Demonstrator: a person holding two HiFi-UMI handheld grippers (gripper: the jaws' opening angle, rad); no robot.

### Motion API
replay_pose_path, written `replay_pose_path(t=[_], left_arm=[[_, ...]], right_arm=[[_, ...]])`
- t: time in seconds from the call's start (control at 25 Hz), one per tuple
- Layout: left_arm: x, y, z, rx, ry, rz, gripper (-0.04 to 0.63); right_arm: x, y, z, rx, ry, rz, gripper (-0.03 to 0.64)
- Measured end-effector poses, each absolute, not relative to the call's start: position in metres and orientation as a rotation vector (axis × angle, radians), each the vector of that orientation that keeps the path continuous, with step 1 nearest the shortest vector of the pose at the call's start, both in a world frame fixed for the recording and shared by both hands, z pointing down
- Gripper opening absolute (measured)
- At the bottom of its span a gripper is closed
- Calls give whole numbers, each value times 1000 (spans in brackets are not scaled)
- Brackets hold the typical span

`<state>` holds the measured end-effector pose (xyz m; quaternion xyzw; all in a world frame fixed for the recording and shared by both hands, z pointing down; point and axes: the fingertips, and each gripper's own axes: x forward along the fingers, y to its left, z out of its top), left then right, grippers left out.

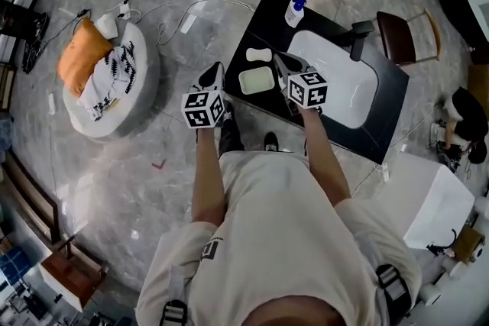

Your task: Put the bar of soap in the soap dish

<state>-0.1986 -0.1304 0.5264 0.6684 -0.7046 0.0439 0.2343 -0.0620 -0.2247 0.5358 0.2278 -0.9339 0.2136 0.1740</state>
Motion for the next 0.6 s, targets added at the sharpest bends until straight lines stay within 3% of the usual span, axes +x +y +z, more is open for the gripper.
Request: replay_pose_path(t=[0.6], left_arm=[[-222,-206,541,2143,-1601,330,5]], right_arm=[[-100,-278,533,501,-2456,246,5]])
